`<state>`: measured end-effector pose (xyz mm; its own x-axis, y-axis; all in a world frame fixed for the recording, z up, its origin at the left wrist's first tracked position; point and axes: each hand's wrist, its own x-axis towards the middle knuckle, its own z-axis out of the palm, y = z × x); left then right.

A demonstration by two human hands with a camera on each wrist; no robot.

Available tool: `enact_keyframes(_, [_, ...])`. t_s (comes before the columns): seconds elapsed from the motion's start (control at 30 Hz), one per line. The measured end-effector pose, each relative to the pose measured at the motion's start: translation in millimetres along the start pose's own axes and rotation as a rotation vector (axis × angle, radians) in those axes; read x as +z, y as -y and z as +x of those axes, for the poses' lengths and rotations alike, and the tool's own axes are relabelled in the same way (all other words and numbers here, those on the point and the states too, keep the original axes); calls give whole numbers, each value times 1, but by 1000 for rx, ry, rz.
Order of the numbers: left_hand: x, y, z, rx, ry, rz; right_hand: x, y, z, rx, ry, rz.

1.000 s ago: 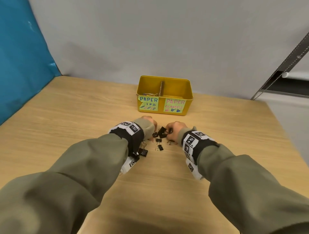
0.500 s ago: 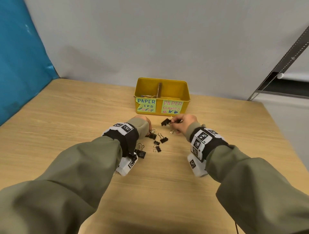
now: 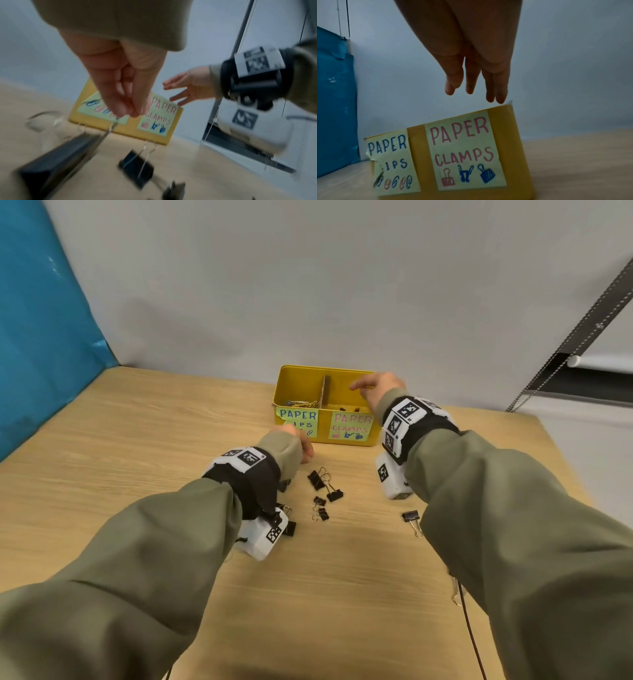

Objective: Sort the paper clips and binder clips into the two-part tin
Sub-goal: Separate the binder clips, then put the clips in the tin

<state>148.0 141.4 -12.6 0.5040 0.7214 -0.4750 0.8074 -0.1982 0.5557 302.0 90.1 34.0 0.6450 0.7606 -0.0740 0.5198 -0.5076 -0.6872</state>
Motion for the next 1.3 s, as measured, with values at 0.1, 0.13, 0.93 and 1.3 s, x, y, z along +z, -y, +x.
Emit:
enact_keyframes(0.1, [-1,1,-12,81,48,297,5,-8,-14,-67,-35,-65])
enact_keyframes(0.13, [1,5,-12,77,72,404,10,-12,-21,-136,-35,-122])
enact_keyframes(0.93, [-32,-70,11,279,-252,-160,66,-69,-63,-117,551,-567])
enact_keyframes(1.3, [-19,-17,5,311,-248,147,-12,-1,-5,-154,24,122])
